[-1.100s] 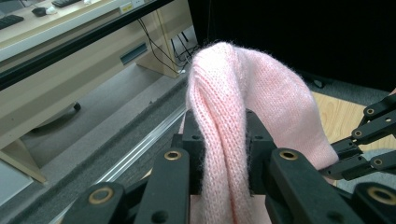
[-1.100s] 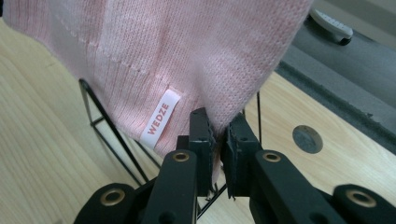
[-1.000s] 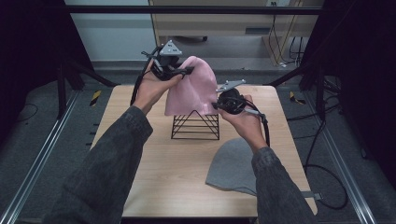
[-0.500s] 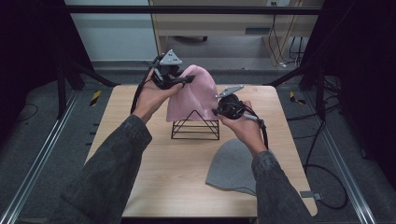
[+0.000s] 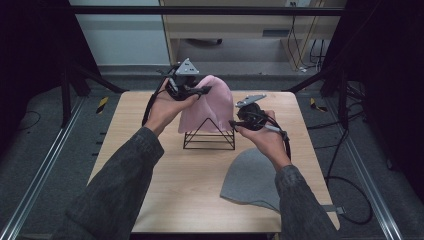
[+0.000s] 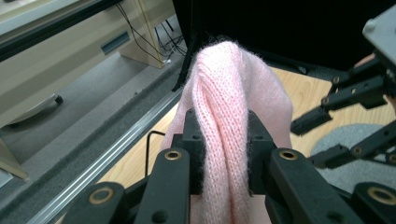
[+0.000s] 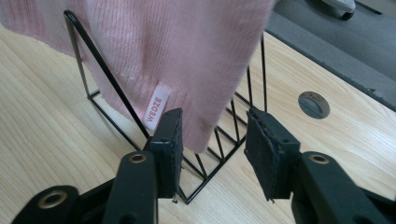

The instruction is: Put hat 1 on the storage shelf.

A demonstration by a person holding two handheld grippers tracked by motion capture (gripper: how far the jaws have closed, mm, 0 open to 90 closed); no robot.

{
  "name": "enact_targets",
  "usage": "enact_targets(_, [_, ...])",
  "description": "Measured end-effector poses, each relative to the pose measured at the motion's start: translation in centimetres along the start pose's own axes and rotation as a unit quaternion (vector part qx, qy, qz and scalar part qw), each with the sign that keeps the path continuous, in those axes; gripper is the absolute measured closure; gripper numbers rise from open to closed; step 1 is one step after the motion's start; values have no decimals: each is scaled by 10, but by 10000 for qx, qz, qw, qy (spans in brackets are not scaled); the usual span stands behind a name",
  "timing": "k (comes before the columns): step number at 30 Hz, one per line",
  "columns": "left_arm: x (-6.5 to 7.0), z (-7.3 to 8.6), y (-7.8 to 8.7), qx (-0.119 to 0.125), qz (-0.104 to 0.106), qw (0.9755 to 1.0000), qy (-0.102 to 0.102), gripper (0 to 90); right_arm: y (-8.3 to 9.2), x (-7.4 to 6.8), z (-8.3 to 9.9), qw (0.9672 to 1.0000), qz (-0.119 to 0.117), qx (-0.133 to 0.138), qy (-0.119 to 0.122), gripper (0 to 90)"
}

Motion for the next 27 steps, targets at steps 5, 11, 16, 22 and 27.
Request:
enact_targets(5, [5, 4, 0, -29, 13, 10000, -33, 751, 2, 4, 11, 9999, 42, -47, -83, 515])
enact_targets(11, [8, 13, -3, -130, 57, 9999, -31, 750, 4, 11, 26, 9998, 74, -147, -147, 499])
enact_targets(16, [11, 19, -7, -203, 93, 9997, -45, 749, 7, 17, 32, 9997, 104, -171, -170, 496])
enact_targets(22, [14, 27, -9, -233, 106, 9997, -37, 748, 7, 23, 41, 9994, 129, -250, -222, 494])
enact_targets(27, [12, 36, -13, -347, 69, 9994, -50, 738, 3, 28, 51, 9989, 148, -368, -251, 486])
Point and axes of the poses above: each handheld gripper's, and its own axes: y roughly backward along the jaws, z roughly out of its underside, x roughly to its right, the point moved 10 cm from there along -y, roughly forward along the jaws, and after that the axes turned 13 degrees about -x, right-handed, at the moved point
